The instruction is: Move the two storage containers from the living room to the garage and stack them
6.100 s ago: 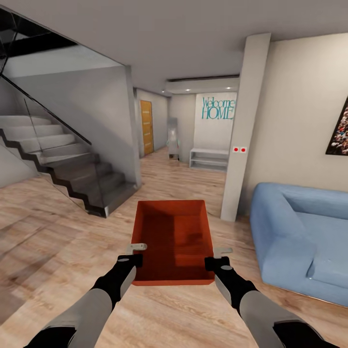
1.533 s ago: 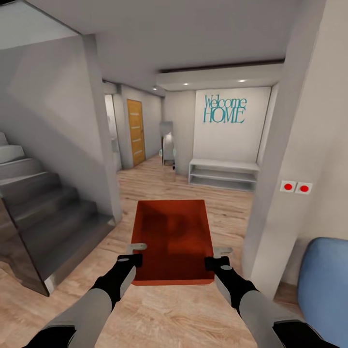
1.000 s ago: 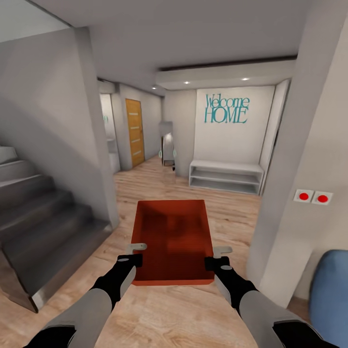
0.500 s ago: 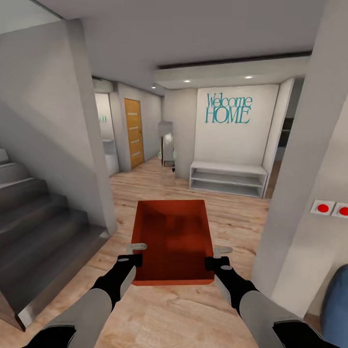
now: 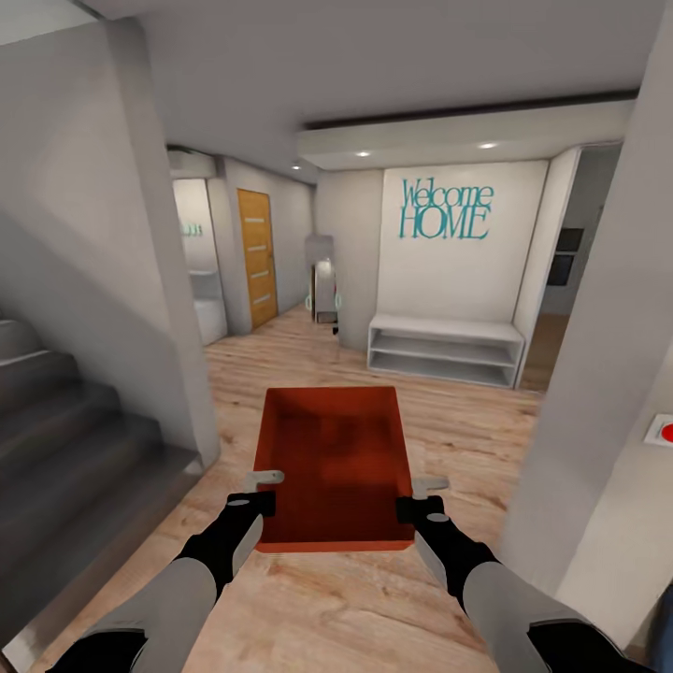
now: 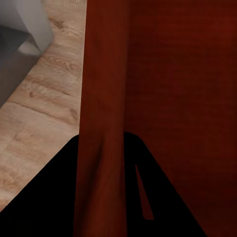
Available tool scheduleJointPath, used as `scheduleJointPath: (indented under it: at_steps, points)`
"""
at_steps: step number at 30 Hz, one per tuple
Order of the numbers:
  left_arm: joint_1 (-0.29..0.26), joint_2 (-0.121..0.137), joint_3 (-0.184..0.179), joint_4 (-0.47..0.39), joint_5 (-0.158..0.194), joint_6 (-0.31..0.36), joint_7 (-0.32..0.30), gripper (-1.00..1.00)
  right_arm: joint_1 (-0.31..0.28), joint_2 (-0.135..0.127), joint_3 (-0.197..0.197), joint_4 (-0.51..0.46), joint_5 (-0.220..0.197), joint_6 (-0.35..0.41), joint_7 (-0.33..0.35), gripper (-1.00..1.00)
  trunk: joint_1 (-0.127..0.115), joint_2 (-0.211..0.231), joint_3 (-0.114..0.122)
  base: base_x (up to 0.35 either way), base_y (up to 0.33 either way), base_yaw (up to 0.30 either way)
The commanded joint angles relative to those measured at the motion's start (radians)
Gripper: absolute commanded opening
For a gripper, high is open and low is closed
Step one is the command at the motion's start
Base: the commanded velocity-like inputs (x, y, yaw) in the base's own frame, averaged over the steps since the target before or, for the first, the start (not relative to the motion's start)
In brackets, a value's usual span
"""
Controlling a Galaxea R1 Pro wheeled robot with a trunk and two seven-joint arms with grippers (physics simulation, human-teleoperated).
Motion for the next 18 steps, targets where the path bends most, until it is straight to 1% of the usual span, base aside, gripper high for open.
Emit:
scheduleJointPath:
  at_steps: [1,18]
  points:
    - [0.0,-0.002,0.005,-0.004,-0.006,-0.046,-0.002,-1.0,0.0,0.008,-0.004,0.003,-0.012,0.002,-0.001,-1.0,0.001,-0.001,0.0,0.322,0.0,0.0]
    - [0.0,-0.002,0.005,-0.005,-0.006,-0.047,-0.002,-1.0,0.0,0.006,-0.005,0.003,-0.012,0.002,0.001,-1.0,0.001,-0.001,0.0,0.322,0.0,0.0]
